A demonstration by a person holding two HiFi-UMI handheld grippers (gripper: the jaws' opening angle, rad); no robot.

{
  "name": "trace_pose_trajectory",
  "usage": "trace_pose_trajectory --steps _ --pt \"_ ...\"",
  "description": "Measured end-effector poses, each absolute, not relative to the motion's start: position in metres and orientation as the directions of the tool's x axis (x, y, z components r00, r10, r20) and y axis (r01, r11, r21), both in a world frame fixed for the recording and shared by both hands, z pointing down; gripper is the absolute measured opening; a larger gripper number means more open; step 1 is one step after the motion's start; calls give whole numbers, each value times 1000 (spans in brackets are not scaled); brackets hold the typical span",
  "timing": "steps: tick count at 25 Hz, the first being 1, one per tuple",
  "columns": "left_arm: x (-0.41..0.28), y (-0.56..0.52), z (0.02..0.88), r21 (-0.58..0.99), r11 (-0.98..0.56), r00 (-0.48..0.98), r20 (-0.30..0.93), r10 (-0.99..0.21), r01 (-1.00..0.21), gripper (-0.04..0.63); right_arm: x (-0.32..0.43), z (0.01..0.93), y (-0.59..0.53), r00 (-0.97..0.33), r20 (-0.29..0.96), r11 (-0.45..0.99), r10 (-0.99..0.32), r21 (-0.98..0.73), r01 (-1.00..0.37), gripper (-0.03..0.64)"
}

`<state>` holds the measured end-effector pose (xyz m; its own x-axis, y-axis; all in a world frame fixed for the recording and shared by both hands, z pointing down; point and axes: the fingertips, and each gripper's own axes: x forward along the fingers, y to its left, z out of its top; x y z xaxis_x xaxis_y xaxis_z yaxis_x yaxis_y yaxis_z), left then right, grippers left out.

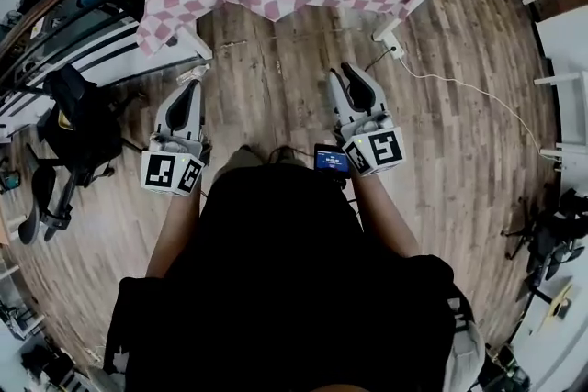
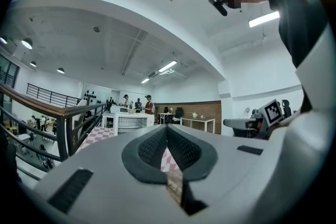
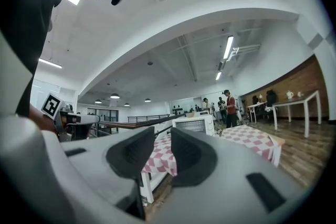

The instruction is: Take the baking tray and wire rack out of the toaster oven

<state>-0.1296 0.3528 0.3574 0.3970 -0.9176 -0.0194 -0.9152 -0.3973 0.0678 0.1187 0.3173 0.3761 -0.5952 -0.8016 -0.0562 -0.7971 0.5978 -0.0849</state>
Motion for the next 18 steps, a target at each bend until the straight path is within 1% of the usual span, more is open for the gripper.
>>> trace_pose_trajectory --steps 6,14,18 --pt "-118 356 365 73 -413 414 1 -910 -908 -12 140 383 326 -572 -61 575 -818 -115 -810 101" --pt "-121 335 354 123 -421 419 -43 -907 -899 -12 138 382 309 -571 -65 574 -819 -132 -808 101" --pt "-119 313 345 100 -436 430 -80 -900 -894 -12 140 384 289 -556 -55 559 -829 -123 -820 101"
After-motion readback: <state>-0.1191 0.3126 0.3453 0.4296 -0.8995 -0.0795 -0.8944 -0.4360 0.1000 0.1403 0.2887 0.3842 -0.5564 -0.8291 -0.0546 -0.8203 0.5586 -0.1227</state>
